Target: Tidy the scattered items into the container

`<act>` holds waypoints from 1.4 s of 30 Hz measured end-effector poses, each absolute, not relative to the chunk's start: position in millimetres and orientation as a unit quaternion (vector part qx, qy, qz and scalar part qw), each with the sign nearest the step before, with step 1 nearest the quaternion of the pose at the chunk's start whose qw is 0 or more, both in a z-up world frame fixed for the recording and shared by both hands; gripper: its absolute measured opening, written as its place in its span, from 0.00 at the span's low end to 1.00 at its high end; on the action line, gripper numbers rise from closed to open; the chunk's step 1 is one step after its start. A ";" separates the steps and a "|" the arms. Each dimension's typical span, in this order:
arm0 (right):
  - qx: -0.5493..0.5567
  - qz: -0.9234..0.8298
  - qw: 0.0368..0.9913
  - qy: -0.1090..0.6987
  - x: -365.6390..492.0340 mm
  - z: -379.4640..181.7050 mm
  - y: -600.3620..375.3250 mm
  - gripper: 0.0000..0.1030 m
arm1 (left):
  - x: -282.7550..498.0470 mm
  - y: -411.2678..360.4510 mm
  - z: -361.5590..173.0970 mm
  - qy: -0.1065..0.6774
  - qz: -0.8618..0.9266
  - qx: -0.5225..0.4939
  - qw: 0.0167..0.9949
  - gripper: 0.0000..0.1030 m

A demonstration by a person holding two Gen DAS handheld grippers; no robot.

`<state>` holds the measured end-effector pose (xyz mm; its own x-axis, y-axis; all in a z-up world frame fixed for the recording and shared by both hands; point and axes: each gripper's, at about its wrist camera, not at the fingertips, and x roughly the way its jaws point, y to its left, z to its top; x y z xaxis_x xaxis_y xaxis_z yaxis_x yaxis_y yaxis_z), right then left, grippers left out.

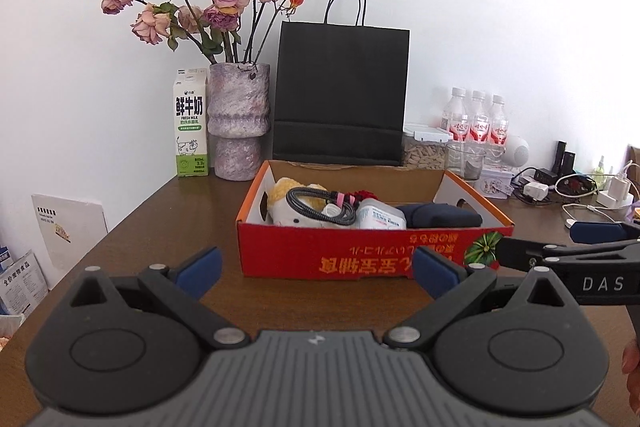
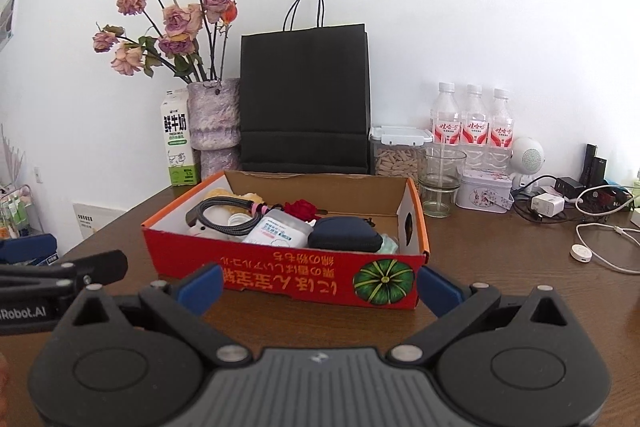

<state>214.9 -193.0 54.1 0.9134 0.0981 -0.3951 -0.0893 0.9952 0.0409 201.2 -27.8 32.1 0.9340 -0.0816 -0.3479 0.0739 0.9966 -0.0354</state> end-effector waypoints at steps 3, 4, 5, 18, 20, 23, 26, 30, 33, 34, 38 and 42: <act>0.009 0.053 0.976 0.209 190.9 50.5 -189.7 1.00 | 181.3 -26.9 25.4 0.187 -0.032 -0.010 0.982 1.00; 0.011 0.055 0.976 0.211 181.4 48.8 -189.2 1.00 | 174.9 -26.3 23.1 0.190 -0.033 -0.013 0.981 1.00; 0.012 0.057 0.975 0.213 173.9 47.2 -188.0 1.00 | 169.3 -25.6 21.0 0.194 -0.034 -0.015 0.980 1.00; 0.008 0.057 0.972 0.230 112.5 29.9 -176.8 1.00 | 109.7 -39.8 7.3 0.209 0.005 0.000 0.978 1.00; 0.006 0.054 0.972 0.227 106.4 29.6 -177.2 1.00 | 103.6 -40.6 6.9 0.208 0.010 -0.002 0.978 1.00; 0.006 0.051 0.973 0.226 101.8 28.5 -177.9 1.00 | 98.6 -42.1 6.5 0.206 0.009 0.001 0.978 1.00; 0.010 0.050 0.972 0.229 100.8 27.1 -179.7 1.00 | 98.1 -44.1 6.6 0.207 0.010 0.004 0.978 1.00; 0.012 0.051 0.972 0.229 101.1 26.5 -181.0 1.00 | 98.4 -44.9 6.5 0.209 0.012 0.005 0.978 1.00; 0.012 0.051 0.972 0.229 100.7 26.3 -181.7 1.00 | 97.5 -45.0 6.3 0.209 0.013 0.004 0.978 1.00; 0.012 0.051 0.972 0.229 100.6 26.5 -181.7 1.00 | 97.0 -45.3 6.3 0.209 0.013 0.005 0.978 1.00; 0.011 0.051 0.972 0.228 100.3 26.6 -181.6 1.00 | 96.7 -46.0 6.4 0.207 0.012 0.006 0.978 1.00; 0.011 0.050 0.972 0.228 99.5 27.0 -181.5 1.00 | 96.5 -46.3 6.3 0.206 0.012 0.006 0.978 1.00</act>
<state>99.5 -181.5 27.0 0.8913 0.1024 -0.4416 -0.0923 0.9947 0.0445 96.5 -46.3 6.3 0.9145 0.0252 -0.4038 -0.0201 0.9997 0.0168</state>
